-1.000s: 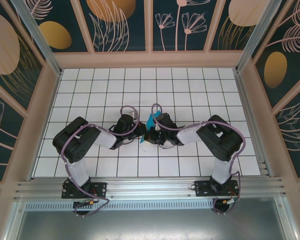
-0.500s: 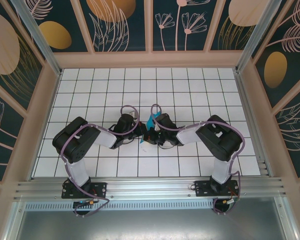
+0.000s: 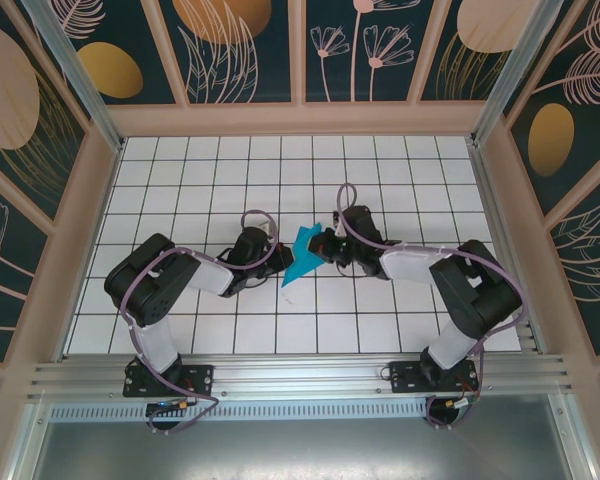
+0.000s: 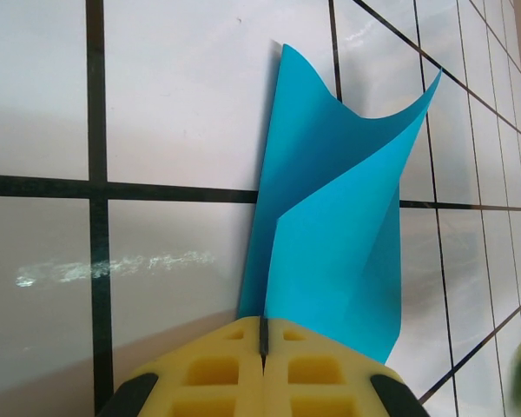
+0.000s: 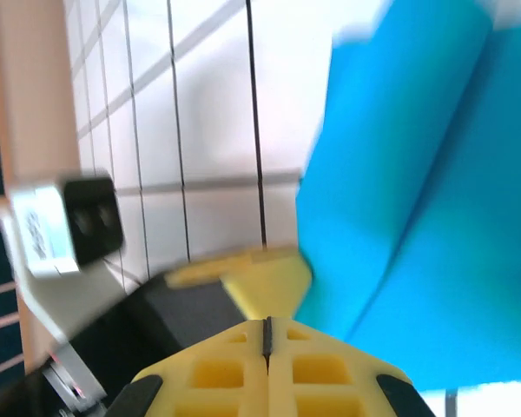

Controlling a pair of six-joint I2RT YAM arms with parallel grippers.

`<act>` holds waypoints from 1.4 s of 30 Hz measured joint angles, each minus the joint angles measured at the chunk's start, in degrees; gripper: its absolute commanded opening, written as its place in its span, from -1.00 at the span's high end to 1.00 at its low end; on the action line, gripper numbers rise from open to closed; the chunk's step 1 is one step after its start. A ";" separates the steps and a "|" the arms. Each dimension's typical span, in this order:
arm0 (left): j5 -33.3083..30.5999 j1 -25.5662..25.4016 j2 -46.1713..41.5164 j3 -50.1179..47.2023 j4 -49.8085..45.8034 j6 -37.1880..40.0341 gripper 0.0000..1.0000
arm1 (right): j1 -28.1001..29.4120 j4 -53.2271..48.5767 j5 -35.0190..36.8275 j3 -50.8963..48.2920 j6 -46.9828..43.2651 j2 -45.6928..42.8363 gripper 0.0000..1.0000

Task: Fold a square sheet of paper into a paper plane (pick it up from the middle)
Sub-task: Fourth fold the wing at the center of the table.

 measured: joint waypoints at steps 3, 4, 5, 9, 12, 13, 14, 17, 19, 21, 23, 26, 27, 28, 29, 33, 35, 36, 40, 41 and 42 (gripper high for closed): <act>-0.13 -0.02 -0.09 0.61 -1.33 0.20 1.00 | -1.33 -0.39 -0.42 2.91 -1.16 1.84 0.93; -0.26 -0.02 -0.15 0.83 -1.95 0.20 1.00 | -1.29 -0.44 -0.70 4.09 -1.49 3.04 0.93; -0.37 -0.02 -0.24 1.11 -2.58 0.26 1.00 | -1.14 -0.46 -0.92 5.16 -1.64 4.26 0.93; -0.50 -0.02 -0.33 2.23 -5.03 0.83 1.00 | -1.01 -0.59 -1.55 7.74 -1.68 8.22 0.93; -0.44 -0.02 -0.37 2.97 -6.62 1.20 1.00 | -0.90 -0.83 -1.66 7.91 -1.66 10.45 0.93; -0.44 -0.02 -0.37 3.17 -7.04 1.25 1.00 | -0.85 -1.03 -1.77 7.91 -1.66 11.17 0.94; -0.44 -0.02 -0.37 3.30 -7.32 1.27 1.00 | -0.81 -1.16 -1.81 7.91 -1.66 11.89 0.94; -0.44 -0.02 -0.37 3.56 -7.93 1.29 1.00 | -0.72 -1.20 -1.97 7.91 -1.64 13.75 0.94; -0.44 -0.02 -0.37 3.76 -8.35 1.49 1.00 | -0.74 -1.20 -1.95 7.91 -1.64 15.08 0.93; -0.44 -0.02 -0.37 3.89 -8.61 1.70 1.00 | -0.85 -0.72 -2.36 7.91 -1.55 15.69 0.93; -0.46 -0.02 -0.37 3.93 -8.79 1.86 1.00 | -0.87 -0.66 -2.47 7.93 -1.62 15.69 0.92; -0.46 -0.02 -0.37 3.96 -8.83 2.12 1.00 | -0.90 -1.46 -2.54 8.41 -1.90 15.69 0.90; -0.46 -0.02 -0.37 3.96 -8.83 2.14 1.00 | -0.90 -1.92 -2.60 8.63 -2.10 15.67 0.89; -0.46 -0.02 -0.37 3.96 -8.83 2.16 1.00 | -1.05 -2.64 -2.67 8.92 -2.56 15.50 0.89; -0.46 -0.02 -0.37 3.96 -8.83 2.25 1.00 | -1.14 -3.43 -2.86 9.11 -2.97 15.19 0.89; -0.46 -0.02 -0.37 3.98 -8.85 2.40 1.00 | -1.46 -5.84 -3.10 10.78 -4.52 14.14 0.89; -0.46 -0.02 -0.37 4.11 -9.20 2.56 1.00 | -1.53 -6.05 -3.06 11.61 -5.03 14.14 0.90; -0.46 -0.02 -0.37 4.17 -9.31 2.56 1.00 | -1.55 -5.99 -3.04 11.65 -5.18 14.14 0.90; -0.44 -0.02 -0.37 4.28 -9.53 2.56 1.00 | -2.93 -6.47 -2.82 11.67 -5.84 14.99 0.90; -0.46 -0.02 -0.37 4.28 -9.57 2.56 1.00 | -3.39 -6.58 -2.49 11.67 -6.01 15.61 0.90; -0.46 -0.02 -0.37 4.28 -9.60 2.56 1.00 | -3.72 -6.64 -2.21 11.67 -6.03 16.11 0.90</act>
